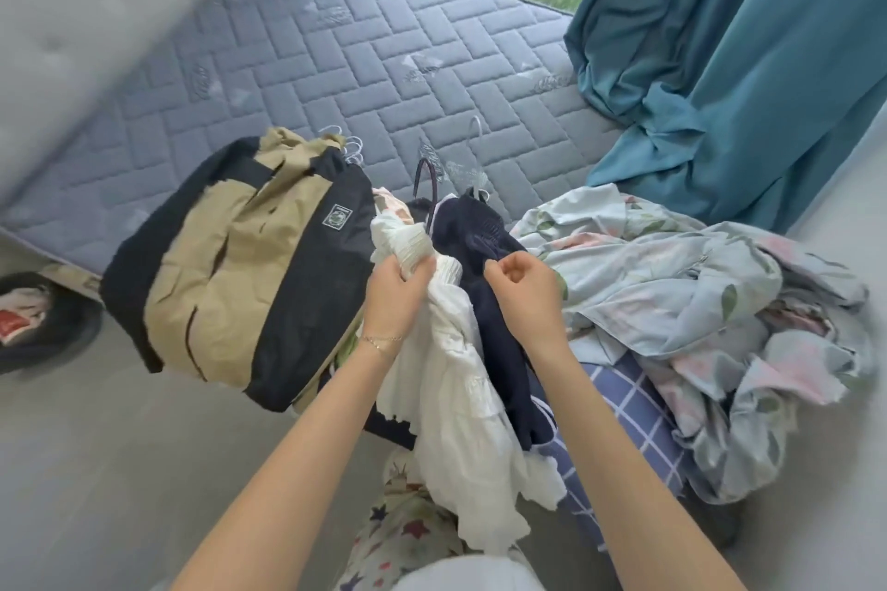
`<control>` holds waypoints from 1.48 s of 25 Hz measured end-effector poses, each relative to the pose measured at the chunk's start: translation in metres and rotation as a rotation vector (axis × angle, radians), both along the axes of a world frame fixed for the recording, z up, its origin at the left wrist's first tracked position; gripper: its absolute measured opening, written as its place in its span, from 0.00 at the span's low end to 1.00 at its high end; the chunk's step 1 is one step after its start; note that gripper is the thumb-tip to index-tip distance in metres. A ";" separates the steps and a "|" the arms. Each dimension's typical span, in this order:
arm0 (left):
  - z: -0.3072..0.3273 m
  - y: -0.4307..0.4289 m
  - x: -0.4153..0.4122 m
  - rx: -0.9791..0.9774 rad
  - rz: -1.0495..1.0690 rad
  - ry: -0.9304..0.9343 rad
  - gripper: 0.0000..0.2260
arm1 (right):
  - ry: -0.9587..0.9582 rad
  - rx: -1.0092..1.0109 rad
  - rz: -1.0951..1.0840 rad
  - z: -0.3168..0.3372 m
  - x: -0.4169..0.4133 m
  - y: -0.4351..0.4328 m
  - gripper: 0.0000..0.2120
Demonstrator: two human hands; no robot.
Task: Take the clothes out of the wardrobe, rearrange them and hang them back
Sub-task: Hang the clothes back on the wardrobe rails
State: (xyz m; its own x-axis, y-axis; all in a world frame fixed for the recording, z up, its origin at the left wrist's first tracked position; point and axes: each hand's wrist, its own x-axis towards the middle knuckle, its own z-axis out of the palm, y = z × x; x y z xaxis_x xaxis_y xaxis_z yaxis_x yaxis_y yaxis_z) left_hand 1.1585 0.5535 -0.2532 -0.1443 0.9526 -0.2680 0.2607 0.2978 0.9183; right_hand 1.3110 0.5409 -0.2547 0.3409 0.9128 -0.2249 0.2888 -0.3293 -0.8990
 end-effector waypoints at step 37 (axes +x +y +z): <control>0.197 -0.337 -0.584 0.385 1.167 0.107 0.15 | 0.231 0.352 1.190 0.218 -0.644 -0.191 0.12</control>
